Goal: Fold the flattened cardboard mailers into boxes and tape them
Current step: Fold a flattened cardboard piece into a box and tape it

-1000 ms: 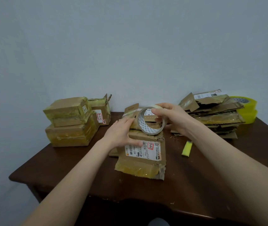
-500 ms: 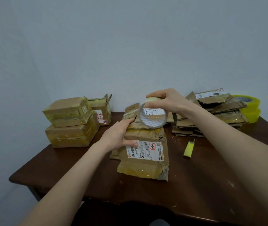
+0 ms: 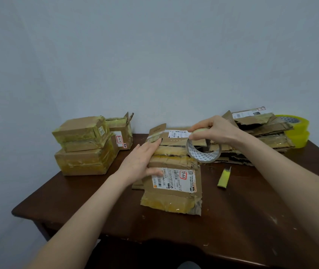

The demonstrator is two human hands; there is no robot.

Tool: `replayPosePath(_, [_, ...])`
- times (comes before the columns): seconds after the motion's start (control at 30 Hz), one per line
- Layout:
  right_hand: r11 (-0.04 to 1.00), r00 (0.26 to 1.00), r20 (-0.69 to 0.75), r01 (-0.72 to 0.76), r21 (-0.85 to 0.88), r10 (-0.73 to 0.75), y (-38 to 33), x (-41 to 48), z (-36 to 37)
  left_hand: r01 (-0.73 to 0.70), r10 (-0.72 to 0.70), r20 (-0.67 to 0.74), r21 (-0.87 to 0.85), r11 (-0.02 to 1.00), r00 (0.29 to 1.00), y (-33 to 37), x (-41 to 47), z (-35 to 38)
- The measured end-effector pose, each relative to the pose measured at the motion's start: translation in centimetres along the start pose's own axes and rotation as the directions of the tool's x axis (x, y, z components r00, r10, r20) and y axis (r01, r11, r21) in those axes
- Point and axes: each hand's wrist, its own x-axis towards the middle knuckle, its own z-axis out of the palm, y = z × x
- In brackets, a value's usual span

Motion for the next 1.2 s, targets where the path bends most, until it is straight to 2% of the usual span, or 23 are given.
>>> replayPosePath(0.1, [1.000,1.000,0.000,-0.015,0.023,0.015,0.2,-0.4,0.2,-0.060,0.073,-0.043,0.252,0.966,0.996,1.0,-0.6,0.4])
replayPosePath(0.17, [1.000,1.000,-0.009,-0.014,0.003,0.014,-0.1,-0.5,0.4,-0.049,0.057,-0.020,0.290,0.956,0.998,2.4,-0.6,0.3])
replayPosePath(0.37, [1.000,1.000,-0.018,0.008,-0.006,-0.008,-0.9,-0.7,1.1,-0.045,0.038,0.045,0.152,0.987,0.998,6.8,-0.1,0.2])
replayPosePath(0.47, [1.000,1.000,0.003,0.028,0.003,-0.028,-1.2,-1.0,1.2,0.066,-0.067,0.045,0.012,0.998,0.997,5.9,0.8,-0.3])
replayPosePath(0.53, [0.999,1.000,0.014,0.024,0.043,-0.024,-1.2,-1.2,1.2,0.117,-0.120,0.119,0.028,0.993,0.986,5.4,1.7,-0.6])
replayPosePath(0.6, [0.997,1.000,0.012,0.017,0.081,-0.018,-1.1,-1.4,1.0,0.095,-0.099,0.152,0.038,0.995,0.983,5.5,2.3,-0.8])
replayPosePath(0.77, [0.987,1.000,-0.006,-0.005,0.159,0.006,-0.7,-1.4,0.8,0.098,-0.091,0.127,-0.050,0.994,0.988,5.1,2.0,-1.1])
replayPosePath(0.9, [0.977,0.994,-0.065,-0.075,0.200,0.089,0.0,-1.1,0.9,0.081,-0.075,0.094,-0.064,0.995,0.993,5.0,1.6,-1.2])
replayPosePath(1.2, [0.992,0.996,-0.073,-0.040,0.118,0.049,-0.1,-1.5,0.7,-0.052,0.052,0.004,0.061,0.997,0.999,3.8,1.3,0.3])
